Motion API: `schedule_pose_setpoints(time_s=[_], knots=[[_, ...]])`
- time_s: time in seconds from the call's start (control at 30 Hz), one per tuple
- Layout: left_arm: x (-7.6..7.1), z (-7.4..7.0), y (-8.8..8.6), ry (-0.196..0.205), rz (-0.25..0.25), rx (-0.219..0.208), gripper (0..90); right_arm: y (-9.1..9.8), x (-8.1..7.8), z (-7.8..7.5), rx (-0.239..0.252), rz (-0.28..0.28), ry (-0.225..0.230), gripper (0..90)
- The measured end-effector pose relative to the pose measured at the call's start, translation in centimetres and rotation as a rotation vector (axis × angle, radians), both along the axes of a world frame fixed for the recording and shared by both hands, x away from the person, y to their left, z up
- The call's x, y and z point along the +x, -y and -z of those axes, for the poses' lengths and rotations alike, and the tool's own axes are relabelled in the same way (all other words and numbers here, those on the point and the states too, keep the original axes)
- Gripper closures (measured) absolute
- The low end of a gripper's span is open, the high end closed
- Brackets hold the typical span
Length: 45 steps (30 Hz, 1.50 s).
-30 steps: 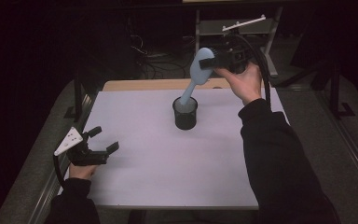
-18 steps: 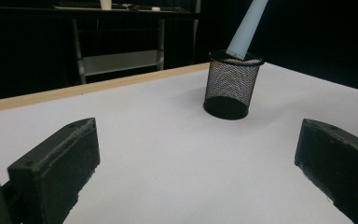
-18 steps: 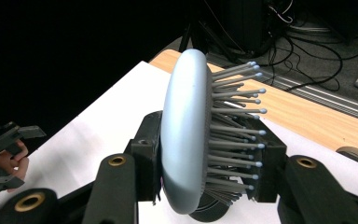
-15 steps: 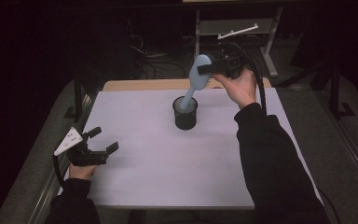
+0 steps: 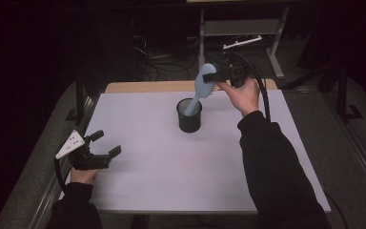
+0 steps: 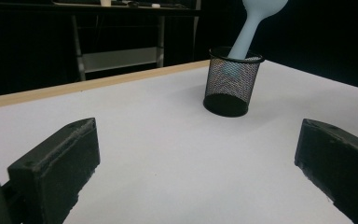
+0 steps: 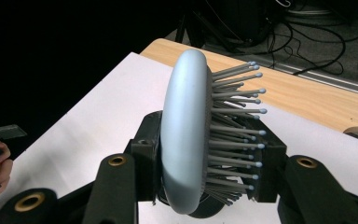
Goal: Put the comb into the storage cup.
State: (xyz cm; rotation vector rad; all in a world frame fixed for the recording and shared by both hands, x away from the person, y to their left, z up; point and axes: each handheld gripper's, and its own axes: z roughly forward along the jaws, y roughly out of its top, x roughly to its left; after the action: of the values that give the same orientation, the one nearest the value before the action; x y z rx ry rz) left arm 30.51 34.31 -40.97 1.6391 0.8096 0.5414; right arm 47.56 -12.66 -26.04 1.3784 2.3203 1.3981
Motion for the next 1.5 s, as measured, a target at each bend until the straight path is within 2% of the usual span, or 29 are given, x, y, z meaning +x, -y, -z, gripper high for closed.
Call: schedule_pose_setpoints(time_s=[0.5,0.67,1.0,1.5], knots=[[0.0,0.1,0.0,-0.001,0.0,0.002,0.0,-0.2,0.6,1.7,-0.011,0.008,-0.025,54.1],[0.0,0.1,-0.1,-0.003,-0.003,-0.001,0.0,-0.3,0.8,2.4,0.012,0.009,-0.039,54.0],[0.0,0.1,-0.1,-0.003,-0.005,0.0,0.0,-0.9,1.1,3.8,0.007,0.004,-0.062,53.9],[0.1,0.3,0.0,-0.008,-0.002,0.007,0.0,-0.2,1.4,4.8,0.053,0.018,-0.092,53.3]])
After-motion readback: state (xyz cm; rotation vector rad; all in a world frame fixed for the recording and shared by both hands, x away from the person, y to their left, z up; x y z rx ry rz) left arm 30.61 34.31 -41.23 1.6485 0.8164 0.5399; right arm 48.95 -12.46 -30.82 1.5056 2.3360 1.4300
